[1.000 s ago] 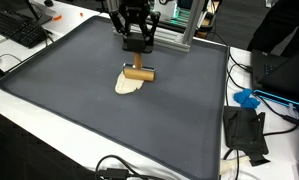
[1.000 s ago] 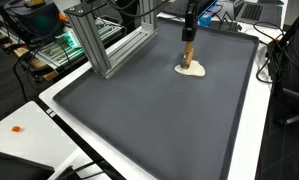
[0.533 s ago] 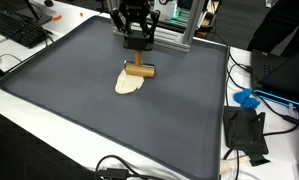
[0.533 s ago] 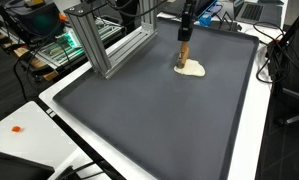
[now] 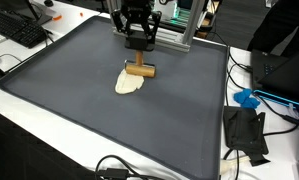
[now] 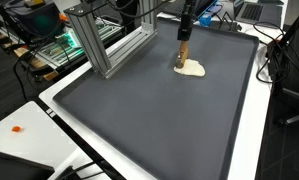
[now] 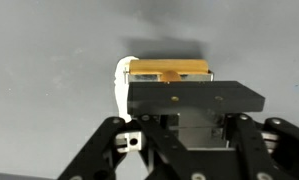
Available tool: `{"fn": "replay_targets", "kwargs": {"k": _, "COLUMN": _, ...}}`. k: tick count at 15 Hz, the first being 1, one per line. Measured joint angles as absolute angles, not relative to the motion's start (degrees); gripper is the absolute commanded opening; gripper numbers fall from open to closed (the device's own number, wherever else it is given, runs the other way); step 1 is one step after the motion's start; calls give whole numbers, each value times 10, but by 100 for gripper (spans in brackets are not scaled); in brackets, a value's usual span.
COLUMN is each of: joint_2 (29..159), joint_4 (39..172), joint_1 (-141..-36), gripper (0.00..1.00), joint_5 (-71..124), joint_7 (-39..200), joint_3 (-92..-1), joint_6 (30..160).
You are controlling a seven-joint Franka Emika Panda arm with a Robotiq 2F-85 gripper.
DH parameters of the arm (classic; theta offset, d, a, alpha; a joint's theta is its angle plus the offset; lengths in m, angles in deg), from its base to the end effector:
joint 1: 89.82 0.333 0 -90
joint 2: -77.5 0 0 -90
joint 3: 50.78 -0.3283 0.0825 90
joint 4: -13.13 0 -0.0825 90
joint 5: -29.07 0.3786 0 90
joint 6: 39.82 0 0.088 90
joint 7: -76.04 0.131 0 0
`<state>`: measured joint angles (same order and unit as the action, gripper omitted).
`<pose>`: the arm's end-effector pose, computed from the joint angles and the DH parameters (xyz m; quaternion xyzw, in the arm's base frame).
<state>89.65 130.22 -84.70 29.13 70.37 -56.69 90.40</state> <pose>0.5748 0.1107 0.3322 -0.9895 -0.1436 -0.0086 0.0116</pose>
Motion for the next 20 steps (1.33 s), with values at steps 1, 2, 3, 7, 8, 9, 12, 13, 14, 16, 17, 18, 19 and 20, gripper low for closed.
{"fn": "replay_targets", "kwargs": {"k": 1, "joint_2": 896, "joint_4": 1302, "joint_1": -847, "gripper": 25, "joint_5": 291, "joint_7": 704, "joint_3": -567, "joint_6": 904}}
{"fn": "replay_targets", "kwargs": {"k": 2, "joint_2": 896, "joint_4": 1302, "joint_1": -847, "gripper": 25, "joint_5": 291, "joint_7": 704, "joint_3": -567, "joint_6": 903}}
{"fn": "replay_targets", "kwargs": {"k": 3, "joint_2": 896, "joint_4": 1302, "joint_1": -847, "gripper": 25, "joint_5": 291, "joint_7": 704, "joint_3": -567, "joint_6": 903}}
{"fn": "replay_targets", "kwargs": {"k": 7, "joint_2": 893, "joint_4": 1302, "joint_1": -848, "gripper": 25, "joint_5": 291, "joint_7": 703, "joint_3": -566, "joint_6": 891}}
{"fn": "replay_targets", "kwargs": {"k": 8, "joint_2": 891, "joint_4": 1303, "joint_1": -848, "gripper": 25, "joint_5": 291, "joint_7": 703, "joint_3": -565, "joint_6": 885}}
{"fn": "replay_targets", "kwargs": {"k": 9, "joint_2": 888, "joint_4": 1305, "joint_1": -848, "gripper": 25, "joint_5": 291, "joint_7": 703, "joint_3": -564, "joint_6": 880}}
{"fn": "replay_targets", "kwargs": {"k": 12, "joint_2": 879, "joint_4": 1313, "joint_1": -851, "gripper": 25, "joint_5": 291, "joint_7": 703, "joint_3": -562, "joint_6": 869}}
{"fn": "replay_targets", "kwargs": {"k": 13, "joint_2": 876, "joint_4": 1318, "joint_1": -851, "gripper": 25, "joint_5": 292, "joint_7": 704, "joint_3": -561, "joint_6": 868}}
{"fn": "replay_targets", "kwargs": {"k": 14, "joint_2": 873, "joint_4": 1323, "joint_1": -852, "gripper": 25, "joint_5": 293, "joint_7": 704, "joint_3": -561, "joint_6": 867}}
{"fn": "replay_targets", "kwargs": {"k": 16, "joint_2": 868, "joint_4": 1329, "joint_1": -852, "gripper": 25, "joint_5": 293, "joint_7": 704, "joint_3": -561, "joint_6": 867}}
{"fn": "replay_targets", "kwargs": {"k": 17, "joint_2": 865, "joint_4": 1333, "joint_1": -853, "gripper": 25, "joint_5": 294, "joint_7": 705, "joint_3": -561, "joint_6": 867}}
{"fn": "replay_targets", "kwargs": {"k": 18, "joint_2": 862, "joint_4": 1336, "joint_1": -853, "gripper": 25, "joint_5": 294, "joint_7": 705, "joint_3": -561, "joint_6": 867}}
{"fn": "replay_targets", "kwargs": {"k": 19, "joint_2": 858, "joint_4": 1339, "joint_1": -853, "gripper": 67, "joint_5": 294, "joint_7": 705, "joint_3": -560, "joint_6": 867}}
{"fn": "replay_targets", "kwargs": {"k": 20, "joint_2": 854, "joint_4": 1342, "joint_1": -853, "gripper": 77, "joint_5": 294, "joint_7": 706, "joint_3": -560, "joint_6": 867}}
